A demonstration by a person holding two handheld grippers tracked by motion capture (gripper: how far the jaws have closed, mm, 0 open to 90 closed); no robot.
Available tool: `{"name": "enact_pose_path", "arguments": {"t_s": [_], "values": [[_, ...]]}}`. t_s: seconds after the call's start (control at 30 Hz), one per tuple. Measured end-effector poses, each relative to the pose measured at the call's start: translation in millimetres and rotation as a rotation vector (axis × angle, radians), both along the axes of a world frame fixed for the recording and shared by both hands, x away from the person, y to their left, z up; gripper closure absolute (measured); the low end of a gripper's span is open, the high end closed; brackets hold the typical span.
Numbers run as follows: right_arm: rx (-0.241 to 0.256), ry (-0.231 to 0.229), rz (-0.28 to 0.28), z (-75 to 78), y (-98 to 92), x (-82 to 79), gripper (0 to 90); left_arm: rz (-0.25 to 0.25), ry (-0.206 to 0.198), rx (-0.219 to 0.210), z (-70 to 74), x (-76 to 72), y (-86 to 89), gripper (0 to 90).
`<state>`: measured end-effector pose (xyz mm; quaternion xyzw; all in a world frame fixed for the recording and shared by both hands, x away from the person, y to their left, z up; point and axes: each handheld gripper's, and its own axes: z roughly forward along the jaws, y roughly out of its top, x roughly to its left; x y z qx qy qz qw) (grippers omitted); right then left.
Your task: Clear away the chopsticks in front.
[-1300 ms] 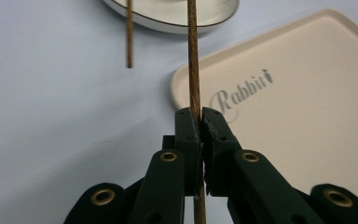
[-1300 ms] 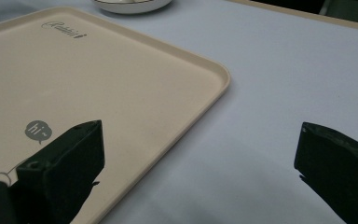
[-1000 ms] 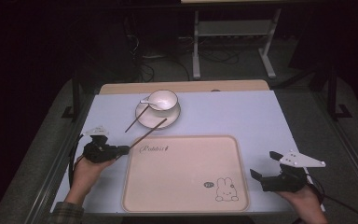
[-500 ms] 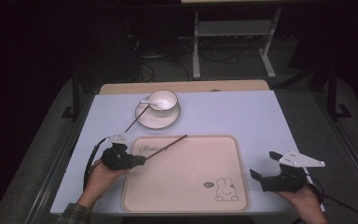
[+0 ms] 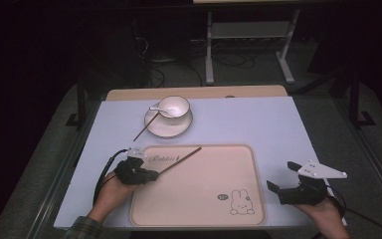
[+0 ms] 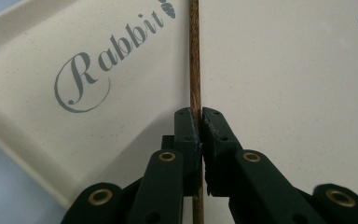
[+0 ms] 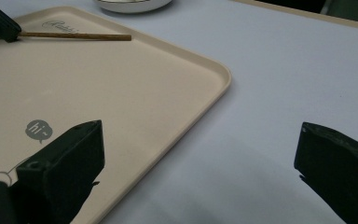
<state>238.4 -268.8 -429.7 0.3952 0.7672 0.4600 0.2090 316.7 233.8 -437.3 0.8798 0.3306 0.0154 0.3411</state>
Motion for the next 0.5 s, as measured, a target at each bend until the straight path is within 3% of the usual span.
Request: {"name": "enact_pose_path", "arguments": {"t_s": [0.33,0.37,0.43,0.5], "values": [[-0.001,-0.001,0.000,0.1,0.4,-0.2,0.9,0.004,-0.012,0.001,2.7,0.6,0.3,75.2],[-0.001,0.000,0.000,0.1,0.5,-0.3,1.0,0.001,-0.010,-0.005,4.3,1.6,0.4,71.9],[0.000,0.002,-0.001,-0.2,0.4,-0.1,0.9,0.006,-0.043,-0.001,9.5,3.7,0.2,63.0],[0.000,0.002,-0.002,-0.2,0.4,0.1,0.9,0.005,-0.060,0.004,12.8,5.9,0.3,50.0]]}}
